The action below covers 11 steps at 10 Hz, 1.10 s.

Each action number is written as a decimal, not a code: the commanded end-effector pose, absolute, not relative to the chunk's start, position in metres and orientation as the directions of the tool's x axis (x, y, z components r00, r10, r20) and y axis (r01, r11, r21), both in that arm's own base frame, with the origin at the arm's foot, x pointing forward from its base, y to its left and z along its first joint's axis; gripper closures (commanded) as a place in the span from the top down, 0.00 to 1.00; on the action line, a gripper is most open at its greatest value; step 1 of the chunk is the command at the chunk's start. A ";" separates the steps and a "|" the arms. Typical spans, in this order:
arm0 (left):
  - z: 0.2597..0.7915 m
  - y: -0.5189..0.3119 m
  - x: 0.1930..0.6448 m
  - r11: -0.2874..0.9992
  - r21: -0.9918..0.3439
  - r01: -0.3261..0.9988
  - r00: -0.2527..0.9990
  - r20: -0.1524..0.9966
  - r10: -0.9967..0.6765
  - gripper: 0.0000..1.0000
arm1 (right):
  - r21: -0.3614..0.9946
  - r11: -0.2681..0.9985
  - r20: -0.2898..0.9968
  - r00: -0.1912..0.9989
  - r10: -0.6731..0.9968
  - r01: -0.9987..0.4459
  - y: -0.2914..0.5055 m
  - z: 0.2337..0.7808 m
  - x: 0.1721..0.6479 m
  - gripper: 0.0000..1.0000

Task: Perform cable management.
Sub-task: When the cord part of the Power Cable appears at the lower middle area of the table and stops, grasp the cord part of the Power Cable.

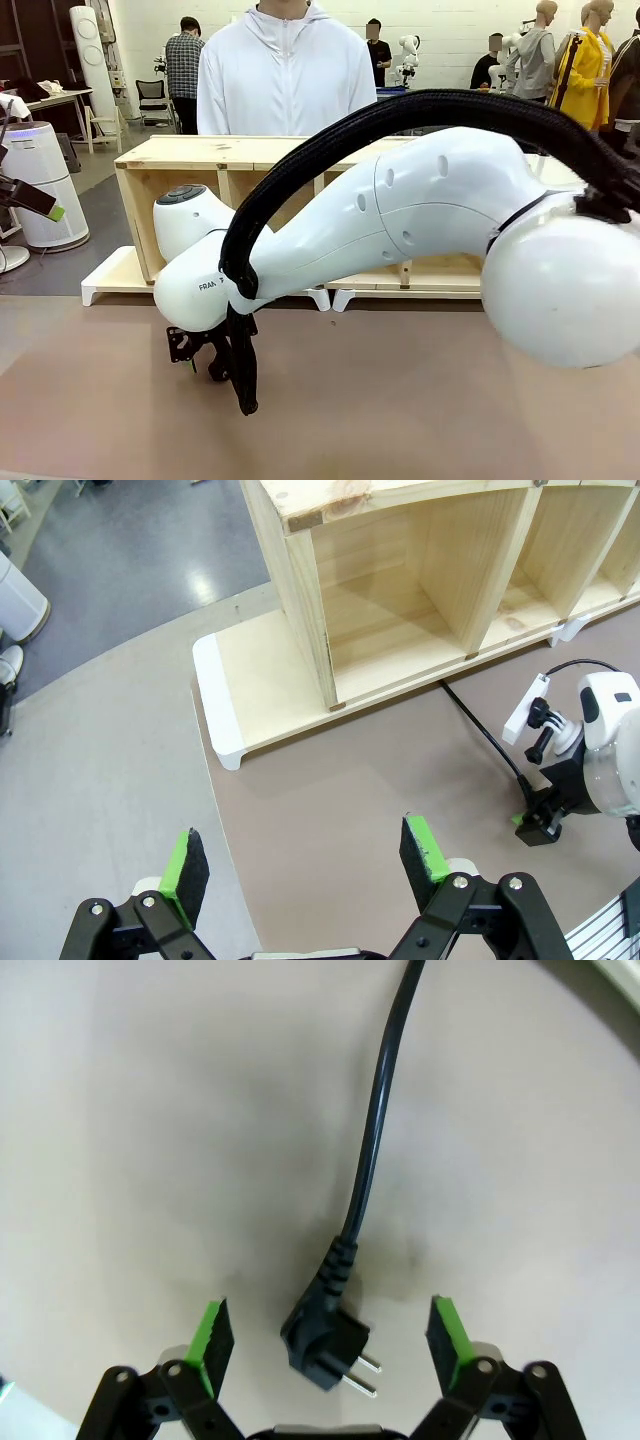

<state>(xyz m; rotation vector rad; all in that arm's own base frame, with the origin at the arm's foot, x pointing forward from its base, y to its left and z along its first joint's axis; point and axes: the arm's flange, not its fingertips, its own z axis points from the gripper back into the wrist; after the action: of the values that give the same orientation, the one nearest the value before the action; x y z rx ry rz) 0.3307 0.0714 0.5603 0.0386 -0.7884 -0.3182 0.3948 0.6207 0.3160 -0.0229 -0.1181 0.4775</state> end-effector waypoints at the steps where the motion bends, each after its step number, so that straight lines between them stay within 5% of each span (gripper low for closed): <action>1: 0.560 0.073 0.330 0.953 0.147 0.264 0.665 0.688 -0.291 1.00 | -0.081 0.899 0.131 0.889 0.439 -0.431 0.630 0.309 0.404 1.00; 10: 0.560 0.073 0.330 0.953 0.147 0.264 0.665 0.688 -0.291 1.00 | -0.067 0.897 0.133 0.887 0.442 -0.437 0.626 0.306 0.408 1.00; 11: 0.560 0.073 0.330 0.953 0.147 0.264 0.665 0.688 -0.291 1.00 | -0.068 0.896 0.131 0.886 0.445 -0.440 0.626 0.306 0.408 0.82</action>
<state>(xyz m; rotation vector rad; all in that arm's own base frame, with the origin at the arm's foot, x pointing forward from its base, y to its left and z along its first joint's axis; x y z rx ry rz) 0.3307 0.0714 0.5603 0.0386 -0.7884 -0.3183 0.4065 0.6224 0.3036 -0.0285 -0.1214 0.4642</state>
